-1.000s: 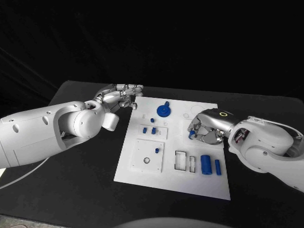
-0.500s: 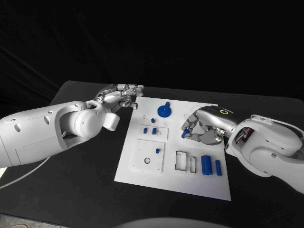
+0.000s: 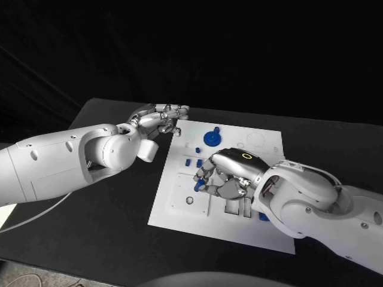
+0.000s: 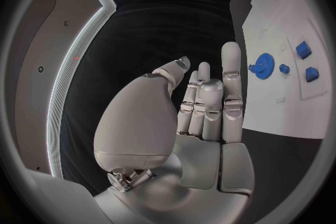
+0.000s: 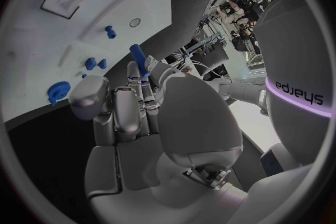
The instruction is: Assemble the parts on the task board
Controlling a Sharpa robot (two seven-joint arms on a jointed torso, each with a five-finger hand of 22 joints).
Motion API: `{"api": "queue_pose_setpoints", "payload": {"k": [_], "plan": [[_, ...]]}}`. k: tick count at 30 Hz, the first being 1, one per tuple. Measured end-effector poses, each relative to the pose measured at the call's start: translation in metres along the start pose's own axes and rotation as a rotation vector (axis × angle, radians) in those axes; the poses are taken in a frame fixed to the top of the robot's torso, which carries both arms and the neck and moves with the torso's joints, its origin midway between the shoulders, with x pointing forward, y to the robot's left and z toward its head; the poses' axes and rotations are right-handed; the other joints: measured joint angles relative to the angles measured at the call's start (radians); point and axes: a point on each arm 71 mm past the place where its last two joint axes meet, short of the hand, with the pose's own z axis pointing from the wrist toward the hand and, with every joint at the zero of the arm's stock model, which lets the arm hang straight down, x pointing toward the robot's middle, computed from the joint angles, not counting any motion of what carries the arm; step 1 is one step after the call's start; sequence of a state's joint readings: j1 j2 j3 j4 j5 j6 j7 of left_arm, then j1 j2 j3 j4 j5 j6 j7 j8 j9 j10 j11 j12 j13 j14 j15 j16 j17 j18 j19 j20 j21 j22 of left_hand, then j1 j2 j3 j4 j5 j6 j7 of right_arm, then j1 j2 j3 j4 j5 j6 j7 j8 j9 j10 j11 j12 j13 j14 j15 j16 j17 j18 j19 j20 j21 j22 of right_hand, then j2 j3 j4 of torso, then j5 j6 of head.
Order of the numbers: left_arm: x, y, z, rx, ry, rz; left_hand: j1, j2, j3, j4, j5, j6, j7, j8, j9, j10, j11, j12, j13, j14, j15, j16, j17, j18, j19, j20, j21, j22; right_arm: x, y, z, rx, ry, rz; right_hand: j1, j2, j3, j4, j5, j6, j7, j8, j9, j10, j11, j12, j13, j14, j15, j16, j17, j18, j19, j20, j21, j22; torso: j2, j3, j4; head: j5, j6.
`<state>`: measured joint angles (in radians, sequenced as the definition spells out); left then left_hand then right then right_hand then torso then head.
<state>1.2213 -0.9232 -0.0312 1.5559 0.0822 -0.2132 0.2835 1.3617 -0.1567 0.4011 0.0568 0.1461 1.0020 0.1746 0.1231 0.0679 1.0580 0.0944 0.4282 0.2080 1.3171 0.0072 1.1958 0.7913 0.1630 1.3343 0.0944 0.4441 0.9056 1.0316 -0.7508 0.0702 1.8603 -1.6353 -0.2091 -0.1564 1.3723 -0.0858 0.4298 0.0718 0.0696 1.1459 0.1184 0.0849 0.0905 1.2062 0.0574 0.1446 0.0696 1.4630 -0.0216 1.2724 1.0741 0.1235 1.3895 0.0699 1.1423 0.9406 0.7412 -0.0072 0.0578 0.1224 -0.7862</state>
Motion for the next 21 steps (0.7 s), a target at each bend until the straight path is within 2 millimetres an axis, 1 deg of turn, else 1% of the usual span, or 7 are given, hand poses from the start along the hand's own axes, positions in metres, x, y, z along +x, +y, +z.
{"api": "queue_pose_setpoints", "payload": {"k": [4, 11, 15, 16, 21], "plan": [[0.001, 0.0, 0.0, 0.0, 0.003, -0.001, 0.0, 0.0, 0.0, 0.0, 0.0, 0.0, 0.0, 0.0, 0.0, 0.0, 0.0, 0.0, 0.0, 0.0, 0.0, 0.0, 0.0, 0.0, 0.0, 0.0, 0.0, 0.0, 0.011, 0.003, 0.006, -0.015, 0.014, 0.015, 0.0, 0.0, 0.0, 0.0, 0.0, -0.001, 0.001, 0.0, 0.0, 0.0, 0.0, 0.0, 0.0, 0.0, 0.0, 0.0, 0.0, 0.0, 0.0, 0.0, 0.0, 0.0, 0.0, 0.0, -0.0004, 0.007, -0.004], [0.002, 0.0, 0.001, -0.001, 0.005, -0.001, 0.0, 0.0, 0.0, 0.0, 0.0, 0.0, 0.0, 0.0, 0.0, 0.0, 0.0, 0.0, 0.0, 0.0, 0.0, 0.0, 0.0, 0.0, 0.0, 0.0, 0.0, 0.0, 0.023, 0.001, 0.011, -0.019, 0.036, 0.02, 0.0, 0.0, 0.005, 0.0, 0.004, -0.001, 0.001, -0.002, -0.001, 0.0, 0.0, -0.004, 0.0, 0.0, 0.0, 0.0, 0.0, 0.0, 0.0, 0.0, 0.0, 0.0, 0.0, 0.0003, -0.0012, 0.015, -0.011], [0.002, 0.0, 0.001, -0.001, 0.007, -0.002, 0.0, 0.0, 0.0, 0.0, 0.0, 0.0, 0.0, 0.0, 0.0, 0.0, 0.0, 0.0, 0.0, 0.0, 0.0, 0.0, 0.0, 0.0, 0.0, 0.0, 0.0, 0.0, 0.029, -0.003, 0.014, -0.015, 0.046, 0.013, 0.0, 0.0, 0.005, 0.0, 0.004, -0.001, 0.001, -0.003, -0.001, 0.0, 0.0, -0.004, 0.0, 0.0, 0.0, 0.0, 0.001, 0.0, 0.0, 0.0, 0.0, 0.0, 0.0, 0.0006, -0.0007, 0.017, -0.014], [0.002, 0.0, 0.001, -0.001, 0.007, -0.002, 0.0, 0.0, 0.0, 0.0, 0.0, 0.0, 0.0, 0.0, 0.0, 0.0, 0.0, 0.0, 0.0, 0.0, 0.0, 0.0, 0.0, 0.0, 0.0, 0.0, 0.0, 0.0, 0.03, -0.003, 0.014, -0.014, 0.049, 0.011, 0.0, 0.0, 0.005, 0.0, 0.004, -0.001, 0.002, -0.003, -0.001, 0.0, 0.0, -0.004, 0.0, 0.0, 0.0, 0.0, 0.001, 0.0, 0.0, 0.0, 0.0, 0.0, 0.0, 0.0012, -0.0007, 0.017, -0.014], [0.002, 0.001, 0.001, -0.002, 0.008, -0.002, 0.0, 0.0, 0.0, 0.0, 0.0, 0.0, 0.0, 0.0, 0.0, 0.0, 0.0, 0.0, 0.0, 0.0, 0.0, 0.0, 0.0, 0.0, 0.0, 0.0, 0.0, 0.0, 0.035, -0.005, 0.017, -0.013, 0.06, 0.001, 0.0, 0.0, 0.005, 0.0, 0.004, -0.001, 0.004, -0.006, -0.001, 0.0, 0.0, -0.004, 0.0, 0.0, 0.0, 0.0, 0.001, 0.0, 0.0, 0.0, 0.0, 0.0, 0.0, 0.0012, -0.0007, 0.019, -0.017]]}}
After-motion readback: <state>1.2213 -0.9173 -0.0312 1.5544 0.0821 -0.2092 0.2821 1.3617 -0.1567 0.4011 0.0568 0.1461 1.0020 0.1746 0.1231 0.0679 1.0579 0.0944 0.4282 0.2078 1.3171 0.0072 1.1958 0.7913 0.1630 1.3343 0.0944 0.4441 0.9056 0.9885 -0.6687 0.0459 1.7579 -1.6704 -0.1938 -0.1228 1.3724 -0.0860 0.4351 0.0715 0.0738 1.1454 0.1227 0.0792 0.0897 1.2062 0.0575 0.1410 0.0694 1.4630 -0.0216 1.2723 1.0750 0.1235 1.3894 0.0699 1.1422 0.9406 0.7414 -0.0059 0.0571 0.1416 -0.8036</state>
